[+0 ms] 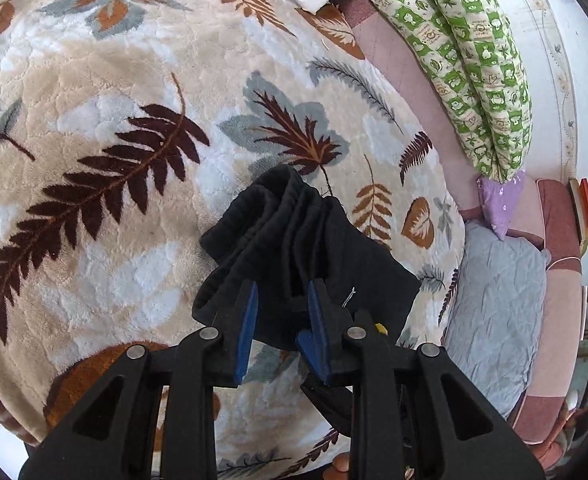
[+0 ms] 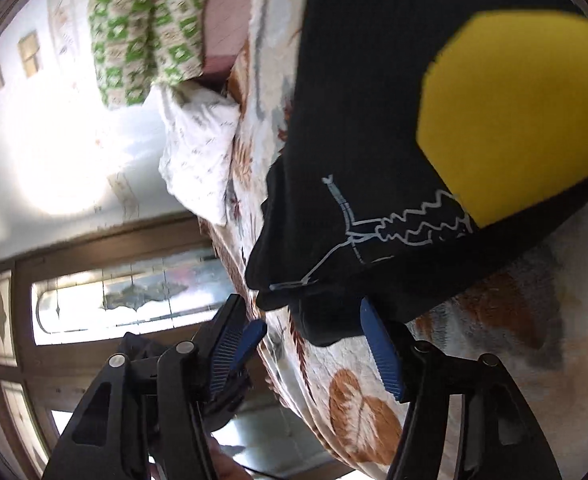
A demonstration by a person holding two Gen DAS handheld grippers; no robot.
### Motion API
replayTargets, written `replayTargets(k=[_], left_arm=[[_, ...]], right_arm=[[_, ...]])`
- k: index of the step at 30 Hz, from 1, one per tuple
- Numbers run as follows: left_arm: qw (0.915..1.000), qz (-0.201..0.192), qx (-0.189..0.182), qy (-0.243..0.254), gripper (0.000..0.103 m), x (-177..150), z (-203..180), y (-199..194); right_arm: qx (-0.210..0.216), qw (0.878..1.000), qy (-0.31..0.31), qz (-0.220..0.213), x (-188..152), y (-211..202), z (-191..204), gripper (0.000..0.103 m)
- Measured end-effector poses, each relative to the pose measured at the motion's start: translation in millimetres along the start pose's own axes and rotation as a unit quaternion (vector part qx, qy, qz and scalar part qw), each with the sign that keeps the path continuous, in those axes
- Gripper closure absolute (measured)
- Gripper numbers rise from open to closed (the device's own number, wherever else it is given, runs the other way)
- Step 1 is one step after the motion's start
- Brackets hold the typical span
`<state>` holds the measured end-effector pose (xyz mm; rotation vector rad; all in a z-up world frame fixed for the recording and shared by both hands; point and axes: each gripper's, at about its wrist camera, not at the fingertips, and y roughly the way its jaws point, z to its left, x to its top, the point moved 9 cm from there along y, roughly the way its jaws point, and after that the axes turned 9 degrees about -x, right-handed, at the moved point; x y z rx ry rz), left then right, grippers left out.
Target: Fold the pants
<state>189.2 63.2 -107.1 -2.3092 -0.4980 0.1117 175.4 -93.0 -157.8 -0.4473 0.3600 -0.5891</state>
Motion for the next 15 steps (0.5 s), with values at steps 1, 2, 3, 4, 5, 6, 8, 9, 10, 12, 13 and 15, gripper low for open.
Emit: replayTargets(k=[1, 2, 3, 4, 5, 6, 8, 9, 10, 12, 13, 15], left_arm=[[1.0000, 0.001, -0.002, -0.003, 0.080, 0, 1, 0], [1.0000, 0.001, -0.005, -0.006, 0.080, 1, 2, 0], [0.9999, 0.002, -0.007, -0.007, 0.080, 1, 2, 0], [0.9999, 0.003, -0.009, -0.008, 0.080, 0, 3, 1], [0.9999, 0.005, -0.009, -0.008, 0.080, 0, 3, 1], [0.9999, 0.006, -0.009, -0.007, 0.080, -1, 3, 2], [0.9999, 0.009, -0.010, -0.005, 0.080, -1, 2, 4], [0.9999, 0.009, -0.011, -0.006, 0.080, -1, 2, 5], [0.9999, 0.009, -0.011, -0.007, 0.080, -2, 2, 5], [0.9999, 0.011, -0.012, -0.006, 0.080, -3, 0, 7], [0.9998, 0.013, -0.011, -0.005, 0.080, -4, -1, 8], [0.9998, 0.016, -0.013, -0.004, 0.080, -6, -4, 9]], right_arm=[[0.003, 1.000, 0.012, -0.009, 3, 1, -2, 0.040], [0.001, 0.999, 0.026, -0.021, 5, 2, -4, 0.040], [-0.004, 0.998, 0.042, -0.036, 8, 3, -7, 0.040], [0.002, 0.997, 0.056, -0.051, 11, 1, -9, 0.040], [0.013, 0.995, 0.067, -0.067, 14, -1, -10, 0.040], [0.016, 0.994, 0.070, -0.078, 16, 0, -8, 0.040], [0.017, 0.993, 0.078, -0.082, 18, 8, -9, 0.040], [0.020, 0.993, 0.082, -0.080, 18, 11, -10, 0.043], [0.011, 0.993, 0.083, -0.086, 20, 14, -12, 0.047], [0.015, 0.991, 0.093, -0.091, 24, 15, -15, 0.058], [0.015, 0.991, 0.097, -0.093, 26, 15, -16, 0.070], [0.022, 0.991, 0.095, -0.094, 27, 12, -16, 0.079]])
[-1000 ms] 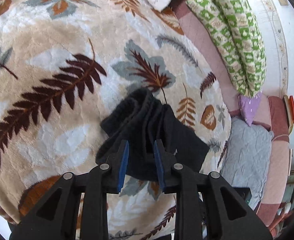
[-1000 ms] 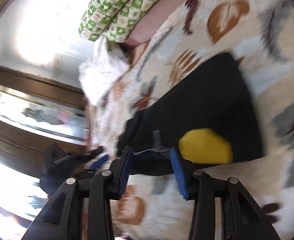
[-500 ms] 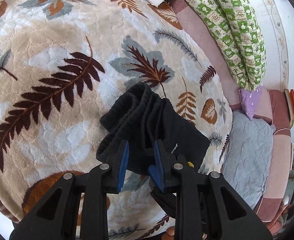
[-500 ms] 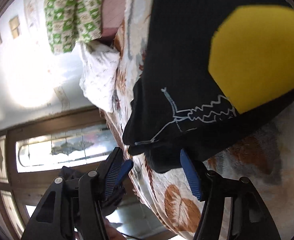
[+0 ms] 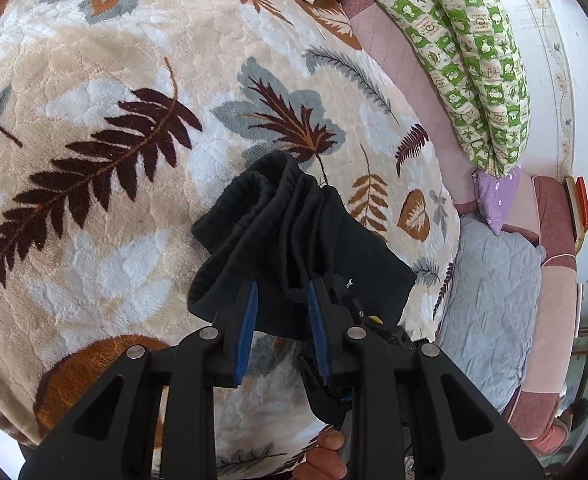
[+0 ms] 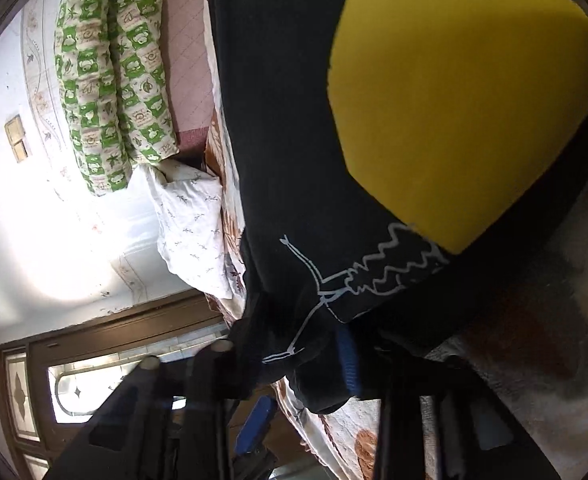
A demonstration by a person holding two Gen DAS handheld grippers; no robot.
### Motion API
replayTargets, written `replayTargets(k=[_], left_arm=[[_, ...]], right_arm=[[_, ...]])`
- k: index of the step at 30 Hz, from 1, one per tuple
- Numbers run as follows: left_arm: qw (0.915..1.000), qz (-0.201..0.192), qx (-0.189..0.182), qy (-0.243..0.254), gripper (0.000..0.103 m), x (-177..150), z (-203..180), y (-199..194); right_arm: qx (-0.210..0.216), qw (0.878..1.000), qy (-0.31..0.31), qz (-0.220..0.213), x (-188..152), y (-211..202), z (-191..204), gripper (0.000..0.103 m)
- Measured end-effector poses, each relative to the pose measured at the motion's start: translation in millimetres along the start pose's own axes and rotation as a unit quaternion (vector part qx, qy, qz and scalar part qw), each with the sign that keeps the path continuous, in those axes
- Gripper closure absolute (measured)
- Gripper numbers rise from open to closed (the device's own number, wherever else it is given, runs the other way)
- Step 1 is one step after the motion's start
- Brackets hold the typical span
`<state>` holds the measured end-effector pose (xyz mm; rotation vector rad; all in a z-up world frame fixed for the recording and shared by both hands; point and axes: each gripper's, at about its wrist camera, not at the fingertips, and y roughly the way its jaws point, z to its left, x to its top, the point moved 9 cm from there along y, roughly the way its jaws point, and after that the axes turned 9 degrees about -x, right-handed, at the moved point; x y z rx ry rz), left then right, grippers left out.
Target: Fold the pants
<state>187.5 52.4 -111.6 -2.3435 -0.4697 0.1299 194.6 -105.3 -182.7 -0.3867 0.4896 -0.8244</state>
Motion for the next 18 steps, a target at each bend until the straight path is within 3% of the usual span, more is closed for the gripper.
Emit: replayTargets(k=[3, 7, 12, 16, 18], left_arm=[[1.0000, -0.001, -0.006, 0.003, 0.079, -3, -8, 2], [1.0000, 0.001, -0.003, 0.008, 0.058, -10, -12, 9], [0.9996, -0.019, -0.018, -0.013, 0.058, -5, -8, 10], [0.9989, 0.013, -0.038, -0.023, 0.057, -7, -13, 33], [0.9994, 0.012, -0.031, -0.013, 0.057, -5, -16, 41]], right_arm=[[0.008, 1.000, -0.021, 0.006, -2, -12, 4, 0.085], [0.041, 0.999, -0.029, 0.017, 0, -35, 8, 0.088], [0.058, 0.998, -0.023, 0.010, 14, -47, 10, 0.088], [0.065, 0.997, -0.018, 0.026, 12, -39, 9, 0.084], [0.069, 0.997, -0.014, 0.035, 10, -35, 9, 0.084]])
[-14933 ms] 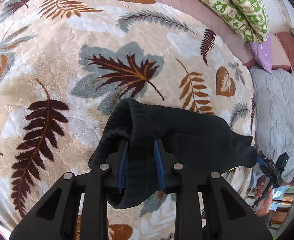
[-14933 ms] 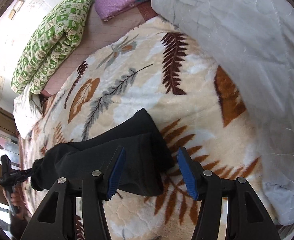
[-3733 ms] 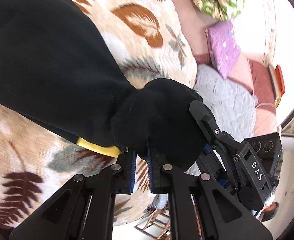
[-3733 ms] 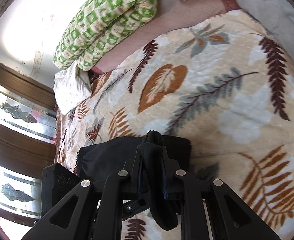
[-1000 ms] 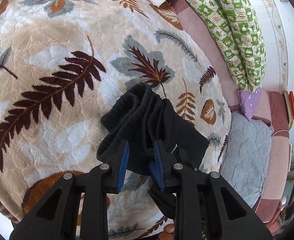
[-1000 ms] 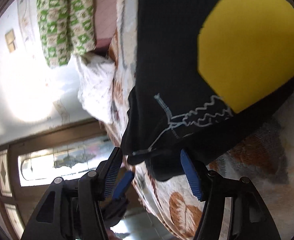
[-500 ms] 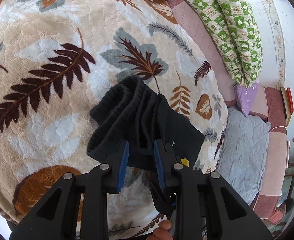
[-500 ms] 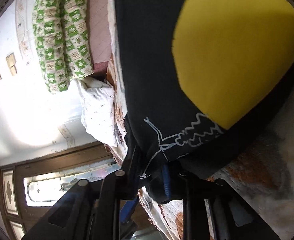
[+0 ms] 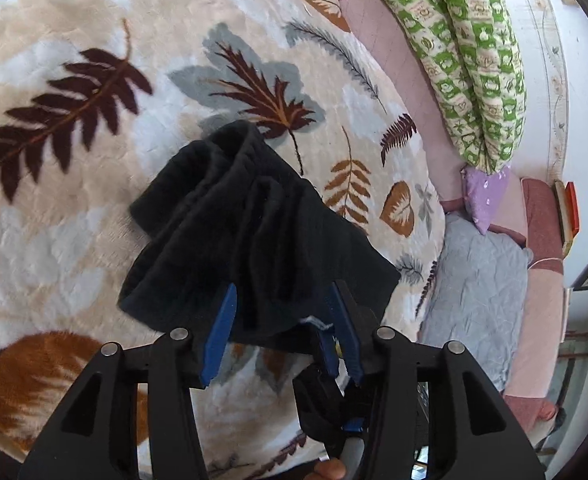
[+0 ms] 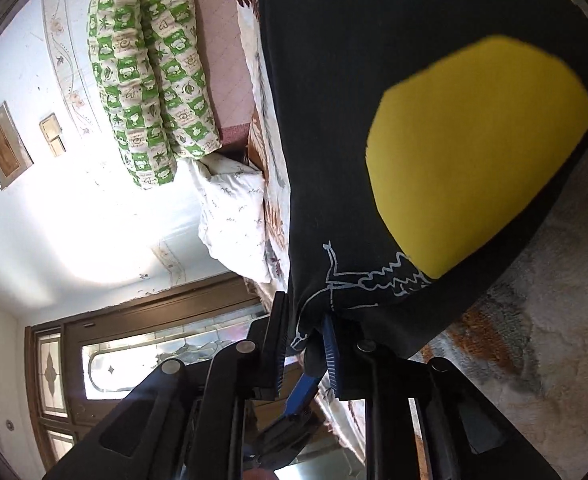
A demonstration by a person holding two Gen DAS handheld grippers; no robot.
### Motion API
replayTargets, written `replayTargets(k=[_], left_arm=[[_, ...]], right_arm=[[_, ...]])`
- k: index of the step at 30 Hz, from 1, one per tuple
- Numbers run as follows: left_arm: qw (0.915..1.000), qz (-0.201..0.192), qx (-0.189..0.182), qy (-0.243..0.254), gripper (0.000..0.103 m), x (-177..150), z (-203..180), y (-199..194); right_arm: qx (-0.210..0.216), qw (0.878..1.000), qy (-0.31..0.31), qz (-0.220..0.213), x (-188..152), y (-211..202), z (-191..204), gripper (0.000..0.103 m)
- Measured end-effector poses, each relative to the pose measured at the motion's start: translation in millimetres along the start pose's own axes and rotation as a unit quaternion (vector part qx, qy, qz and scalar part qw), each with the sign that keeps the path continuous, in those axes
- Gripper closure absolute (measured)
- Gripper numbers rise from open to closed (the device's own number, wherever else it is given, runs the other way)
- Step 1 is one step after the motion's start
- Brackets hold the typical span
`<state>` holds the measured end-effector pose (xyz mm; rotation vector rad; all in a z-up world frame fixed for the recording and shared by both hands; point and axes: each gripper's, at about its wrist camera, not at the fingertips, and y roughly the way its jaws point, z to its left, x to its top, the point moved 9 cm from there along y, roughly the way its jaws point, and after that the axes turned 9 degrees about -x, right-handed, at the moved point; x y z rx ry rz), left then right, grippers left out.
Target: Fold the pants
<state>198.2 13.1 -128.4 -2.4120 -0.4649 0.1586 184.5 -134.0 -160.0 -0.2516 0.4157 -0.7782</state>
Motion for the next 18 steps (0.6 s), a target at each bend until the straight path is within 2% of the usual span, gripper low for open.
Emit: replayTargets(k=[4, 8, 11, 12, 13, 14, 15, 16, 18], left_arm=[[0.9999, 0.005, -0.006, 0.009, 0.057, 2, -7, 16], [0.9993, 0.027, -0.023, 0.012, 0.057, 2, -15, 29], [0.9990, 0.039, -0.011, 0.019, 0.057, 0, -13, 37], [0.9989, 0.042, -0.006, 0.019, 0.060, 0, -10, 40], [0.9988, 0.045, 0.008, 0.017, 0.068, 2, -6, 43], [0.9987, 0.048, 0.012, 0.014, 0.091, 2, -4, 44], [0.9985, 0.053, 0.005, 0.012, 0.095, 2, -6, 44], [0.9986, 0.052, 0.000, 0.010, 0.096, 2, -8, 42], [0.9989, 0.043, -0.004, 0.021, 0.096, 0, -21, 35]], right_arm=[[0.003, 1.000, 0.006, 0.003, 2, -2, -3, 0.084], [0.001, 1.000, 0.019, -0.003, 6, -7, -11, 0.083], [0.000, 0.999, 0.041, -0.016, 11, -7, -19, 0.076], [-0.001, 0.999, 0.046, -0.018, 12, -6, -21, 0.072], [-0.005, 0.999, 0.049, -0.020, 14, -4, -22, 0.072], [-0.008, 0.999, 0.048, -0.023, 16, -2, -22, 0.072], [-0.012, 0.999, 0.042, -0.025, 17, 0, -21, 0.075], [-0.021, 0.999, 0.029, -0.031, 18, 0, -19, 0.084], [-0.030, 0.999, 0.002, -0.040, 18, -6, -12, 0.093]])
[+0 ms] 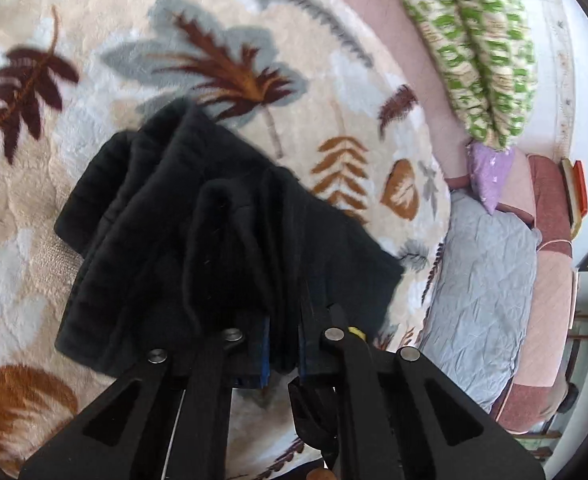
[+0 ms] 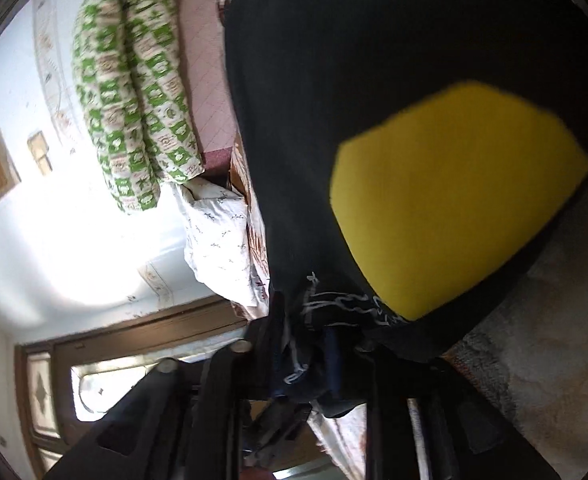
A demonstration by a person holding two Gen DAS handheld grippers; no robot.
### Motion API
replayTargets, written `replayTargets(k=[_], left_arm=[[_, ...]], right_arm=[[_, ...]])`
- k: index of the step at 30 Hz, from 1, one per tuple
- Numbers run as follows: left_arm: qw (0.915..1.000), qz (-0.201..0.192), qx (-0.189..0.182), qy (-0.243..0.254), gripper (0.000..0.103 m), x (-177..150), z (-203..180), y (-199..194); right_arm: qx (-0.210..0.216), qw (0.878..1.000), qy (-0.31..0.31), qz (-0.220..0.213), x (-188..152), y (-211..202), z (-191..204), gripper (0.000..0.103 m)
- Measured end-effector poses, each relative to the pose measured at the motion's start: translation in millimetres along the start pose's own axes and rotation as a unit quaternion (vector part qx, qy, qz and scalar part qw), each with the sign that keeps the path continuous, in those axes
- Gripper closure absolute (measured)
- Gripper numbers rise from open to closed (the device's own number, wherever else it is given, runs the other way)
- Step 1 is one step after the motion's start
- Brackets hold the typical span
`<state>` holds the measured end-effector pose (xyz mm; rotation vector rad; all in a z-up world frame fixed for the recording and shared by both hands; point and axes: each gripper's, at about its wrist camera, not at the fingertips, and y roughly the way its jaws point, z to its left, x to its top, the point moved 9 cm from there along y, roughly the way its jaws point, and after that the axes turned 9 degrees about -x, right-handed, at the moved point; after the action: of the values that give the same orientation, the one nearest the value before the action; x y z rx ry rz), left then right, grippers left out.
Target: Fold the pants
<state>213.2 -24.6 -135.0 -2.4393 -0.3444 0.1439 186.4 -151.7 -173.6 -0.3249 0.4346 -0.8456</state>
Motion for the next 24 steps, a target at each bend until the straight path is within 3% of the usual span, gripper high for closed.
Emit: replayTargets(k=[7, 14, 18, 24], left_arm=[[0.9980, 0.016, -0.016, 0.060, 0.096, -22, -73, 10], [0.9892, 0.049, -0.001, 0.138, 0.096, -48, -137, 68], [0.9860, 0.069, 0.025, 0.150, 0.096, -57, -133, 101], [0.9877, 0.087, 0.069, 0.110, 0.096, -45, -78, 123]], right_arm=[[0.017, 0.998, -0.041, -0.034, 13, -44, 27, 0.093], [0.012, 0.986, -0.102, -0.132, 52, -129, 48, 0.093], [-0.005, 0.979, -0.114, -0.169, 80, -163, 38, 0.092], [-0.036, 0.983, -0.095, -0.150, 99, -160, -1, 0.093]])
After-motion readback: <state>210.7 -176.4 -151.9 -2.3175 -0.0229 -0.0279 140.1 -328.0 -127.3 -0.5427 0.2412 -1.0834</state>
